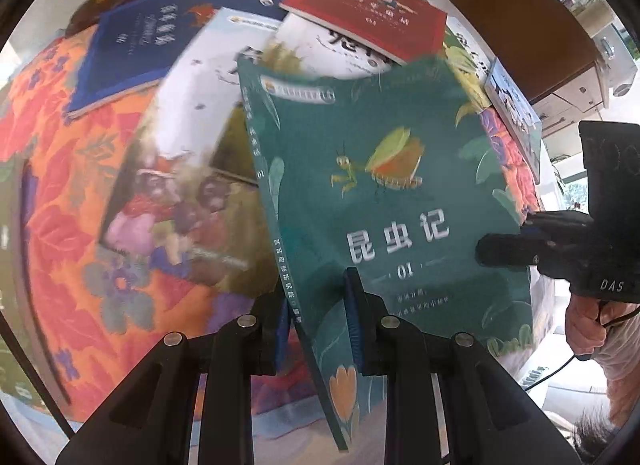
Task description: Organize books
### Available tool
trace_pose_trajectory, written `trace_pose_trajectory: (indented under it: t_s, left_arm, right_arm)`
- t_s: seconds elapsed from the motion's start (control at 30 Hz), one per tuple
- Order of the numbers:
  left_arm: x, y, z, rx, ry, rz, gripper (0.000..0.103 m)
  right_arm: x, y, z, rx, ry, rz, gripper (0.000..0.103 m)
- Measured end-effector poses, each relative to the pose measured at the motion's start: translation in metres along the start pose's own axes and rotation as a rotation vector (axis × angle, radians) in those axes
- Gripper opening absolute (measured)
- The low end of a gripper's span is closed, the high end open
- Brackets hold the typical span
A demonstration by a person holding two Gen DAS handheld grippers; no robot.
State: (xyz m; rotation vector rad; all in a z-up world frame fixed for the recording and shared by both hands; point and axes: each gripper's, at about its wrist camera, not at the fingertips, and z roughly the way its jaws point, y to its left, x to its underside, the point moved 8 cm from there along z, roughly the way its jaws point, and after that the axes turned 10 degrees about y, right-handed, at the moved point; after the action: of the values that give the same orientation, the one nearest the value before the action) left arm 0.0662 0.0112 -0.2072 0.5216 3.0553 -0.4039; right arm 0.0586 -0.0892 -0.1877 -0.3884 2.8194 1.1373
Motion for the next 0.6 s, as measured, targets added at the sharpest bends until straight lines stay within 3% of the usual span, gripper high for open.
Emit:
trace_pose_trajectory:
  t_s: [0.27,0.6]
  left_arm:
    - [0.017,0.029,-0.03,0.0,-0.05,0.006,0.021]
    - [0.036,0.083,-0.069,-0.024,-0.107,-0.034,0.021]
  right_arm:
    - [-0.003,0.045,0.015,-0.017,-0.017,-0.015,0.012]
    - [-0.031,0.109,0.051,-0.012,-0.026,-0.082,0.012]
